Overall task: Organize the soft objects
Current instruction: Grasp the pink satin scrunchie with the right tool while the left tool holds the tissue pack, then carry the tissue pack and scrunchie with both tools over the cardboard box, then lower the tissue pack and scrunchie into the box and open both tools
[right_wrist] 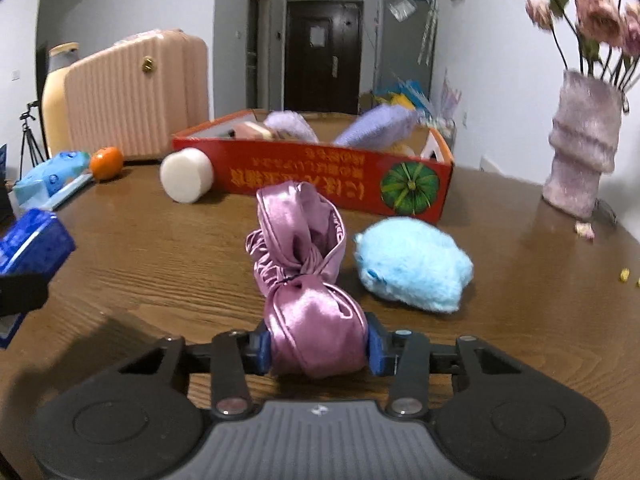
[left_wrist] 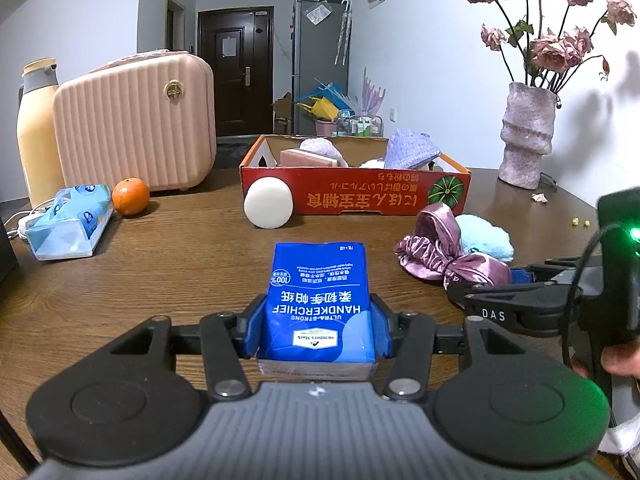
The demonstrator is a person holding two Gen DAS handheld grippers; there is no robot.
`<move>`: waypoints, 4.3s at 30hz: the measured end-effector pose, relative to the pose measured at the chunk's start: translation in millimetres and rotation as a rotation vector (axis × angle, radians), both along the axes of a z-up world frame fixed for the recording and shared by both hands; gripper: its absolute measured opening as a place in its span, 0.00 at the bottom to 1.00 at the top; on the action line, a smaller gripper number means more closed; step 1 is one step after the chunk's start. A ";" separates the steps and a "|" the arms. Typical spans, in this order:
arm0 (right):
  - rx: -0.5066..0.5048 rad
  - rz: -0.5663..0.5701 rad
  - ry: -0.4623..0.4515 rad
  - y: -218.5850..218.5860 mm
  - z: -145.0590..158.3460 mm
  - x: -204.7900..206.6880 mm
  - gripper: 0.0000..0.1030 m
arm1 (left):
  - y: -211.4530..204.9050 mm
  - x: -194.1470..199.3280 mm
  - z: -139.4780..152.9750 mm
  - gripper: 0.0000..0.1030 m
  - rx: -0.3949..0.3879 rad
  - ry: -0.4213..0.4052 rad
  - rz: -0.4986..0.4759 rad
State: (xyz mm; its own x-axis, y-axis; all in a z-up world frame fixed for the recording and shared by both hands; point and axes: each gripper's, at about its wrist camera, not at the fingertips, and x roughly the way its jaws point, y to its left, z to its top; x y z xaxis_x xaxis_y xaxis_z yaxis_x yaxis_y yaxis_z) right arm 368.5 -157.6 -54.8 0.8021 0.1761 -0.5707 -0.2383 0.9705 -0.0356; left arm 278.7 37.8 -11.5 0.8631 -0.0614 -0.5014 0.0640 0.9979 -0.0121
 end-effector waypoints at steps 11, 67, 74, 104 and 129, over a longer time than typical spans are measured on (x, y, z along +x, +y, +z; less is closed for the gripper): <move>0.034 0.059 -0.224 7.0 30.5 -50.0 0.41 | 6.9 -0.9 5.9 0.51 -0.015 -0.027 0.025; 0.150 -0.061 -0.361 17.1 74.1 113.9 0.41 | 2.8 165.1 43.6 0.51 -0.104 -0.175 0.188; 0.116 -0.066 -0.340 23.2 72.6 143.4 0.41 | -6.0 196.5 41.4 0.51 -0.098 -0.173 0.184; 0.039 -0.142 -0.244 15.3 44.7 229.8 0.41 | -39.0 314.6 6.5 0.51 -0.012 -0.182 0.186; 0.064 -0.198 -0.278 7.3 41.8 223.9 1.00 | -34.8 291.3 6.0 1.00 -0.020 -0.264 0.314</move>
